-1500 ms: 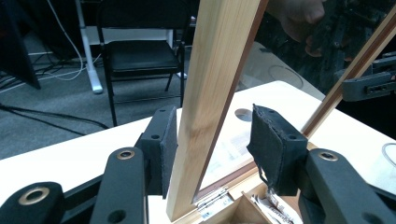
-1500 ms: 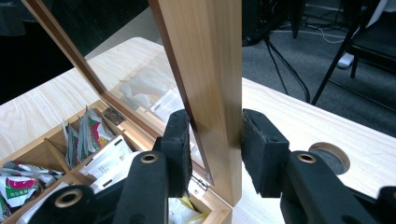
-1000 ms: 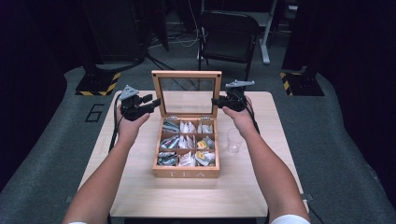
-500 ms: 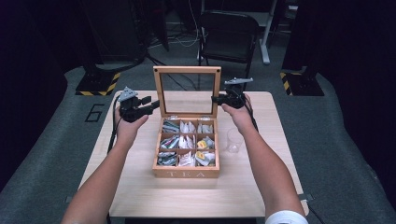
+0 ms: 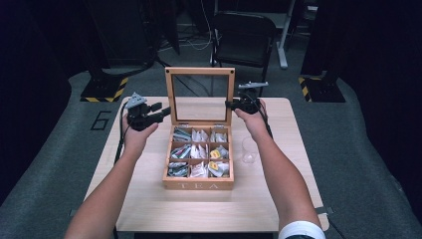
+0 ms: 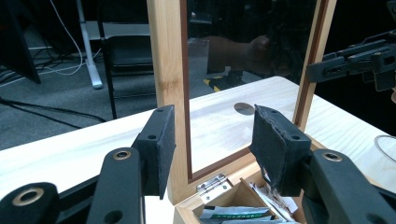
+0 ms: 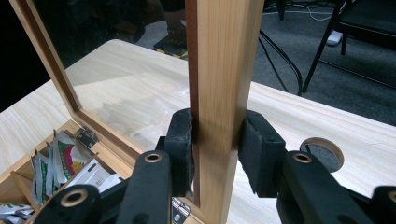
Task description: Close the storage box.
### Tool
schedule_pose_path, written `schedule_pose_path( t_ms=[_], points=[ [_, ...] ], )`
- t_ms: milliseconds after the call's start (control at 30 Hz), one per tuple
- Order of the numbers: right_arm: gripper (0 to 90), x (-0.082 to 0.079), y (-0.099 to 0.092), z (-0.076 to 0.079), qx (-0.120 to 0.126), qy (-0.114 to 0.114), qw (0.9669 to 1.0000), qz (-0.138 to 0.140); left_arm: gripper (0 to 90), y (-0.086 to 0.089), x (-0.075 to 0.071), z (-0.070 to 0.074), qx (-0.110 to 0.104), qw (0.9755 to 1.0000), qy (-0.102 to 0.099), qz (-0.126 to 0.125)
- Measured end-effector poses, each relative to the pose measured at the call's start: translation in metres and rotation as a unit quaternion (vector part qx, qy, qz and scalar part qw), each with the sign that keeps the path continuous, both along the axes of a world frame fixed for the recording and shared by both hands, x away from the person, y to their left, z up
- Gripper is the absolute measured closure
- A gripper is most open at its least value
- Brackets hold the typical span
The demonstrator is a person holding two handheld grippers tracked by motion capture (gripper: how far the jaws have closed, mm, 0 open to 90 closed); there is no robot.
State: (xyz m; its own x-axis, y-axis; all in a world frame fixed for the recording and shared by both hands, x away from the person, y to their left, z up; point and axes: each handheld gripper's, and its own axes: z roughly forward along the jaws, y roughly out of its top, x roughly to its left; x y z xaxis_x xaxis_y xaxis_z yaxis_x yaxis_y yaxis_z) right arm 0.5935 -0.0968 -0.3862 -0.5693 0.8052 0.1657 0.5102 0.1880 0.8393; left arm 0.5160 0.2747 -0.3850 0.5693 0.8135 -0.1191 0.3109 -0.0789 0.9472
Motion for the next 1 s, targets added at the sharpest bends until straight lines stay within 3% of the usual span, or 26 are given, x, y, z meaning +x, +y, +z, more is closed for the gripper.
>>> schedule_pose_path(
  t_ms=[600,833,1000],
  points=[
    [55.9,-0.004,-0.001,0.002,-0.01,-0.008,0.9999,-0.011,49.1,0.002,-0.003,0.001,-0.001,1.0,0.0,-0.001],
    [54.2,-0.016,-0.004,0.01,-0.007,-0.007,0.9999,-0.007,48.9,0.002,-0.003,-0.001,-0.003,1.0,0.005,0.002],
    [52.7,-0.03,-0.006,0.017,-0.006,-0.023,0.9997,0.002,48.2,0.004,-0.006,-0.002,-0.008,0.9999,0.008,0.004]
  ],
)
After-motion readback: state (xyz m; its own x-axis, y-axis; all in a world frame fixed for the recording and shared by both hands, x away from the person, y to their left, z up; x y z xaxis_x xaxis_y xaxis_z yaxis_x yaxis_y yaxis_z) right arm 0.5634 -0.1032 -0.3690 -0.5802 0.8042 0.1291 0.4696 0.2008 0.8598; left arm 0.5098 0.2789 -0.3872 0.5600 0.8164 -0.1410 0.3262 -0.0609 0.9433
